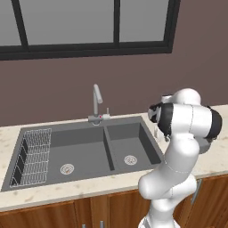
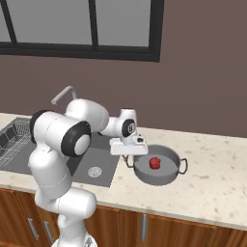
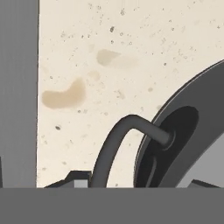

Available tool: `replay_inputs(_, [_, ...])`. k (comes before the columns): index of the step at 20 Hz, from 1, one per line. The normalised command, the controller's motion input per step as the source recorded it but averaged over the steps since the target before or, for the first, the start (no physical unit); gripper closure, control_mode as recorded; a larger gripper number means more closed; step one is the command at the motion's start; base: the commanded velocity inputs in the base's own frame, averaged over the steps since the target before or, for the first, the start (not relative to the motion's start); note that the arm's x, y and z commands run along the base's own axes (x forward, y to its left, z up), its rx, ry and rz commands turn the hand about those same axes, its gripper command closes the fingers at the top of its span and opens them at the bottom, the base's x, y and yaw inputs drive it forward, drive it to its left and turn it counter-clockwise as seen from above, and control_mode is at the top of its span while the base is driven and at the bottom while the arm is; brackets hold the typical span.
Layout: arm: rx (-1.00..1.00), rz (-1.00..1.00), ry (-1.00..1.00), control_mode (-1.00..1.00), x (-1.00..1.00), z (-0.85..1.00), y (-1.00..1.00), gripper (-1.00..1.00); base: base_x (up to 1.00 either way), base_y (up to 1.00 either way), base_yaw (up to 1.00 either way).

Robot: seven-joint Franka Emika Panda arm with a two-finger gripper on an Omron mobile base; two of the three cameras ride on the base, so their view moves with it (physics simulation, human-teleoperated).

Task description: Dump the bell pepper from the pot into the sink. Then turn on the water and wash the bell pepper. Then turn off the water and put the bell pepper back in the pot.

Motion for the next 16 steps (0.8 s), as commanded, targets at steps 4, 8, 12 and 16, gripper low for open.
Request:
replay_inputs(4, [0.00, -0.08, 0.00, -1.00, -0.22, 0.40, 0.00, 1.00, 0.00, 0.00, 0.00])
replay_inputs(8, [0.00, -0.09, 0.00, -1.00, -0.27, 0.73, 0.04, 1.00, 0.00, 0.00, 0.00])
replay_inputs(12, [0.00, -0.03, 0.00, -1.00, -0.28, 0.98, 0.18, 1.00, 0.00, 0.00, 0.00])
replay_inputs(16, [0.00, 0.00, 0.00, -1.00, -0.22, 1.00, 0.57, 1.00, 0.00, 0.00, 0.00])
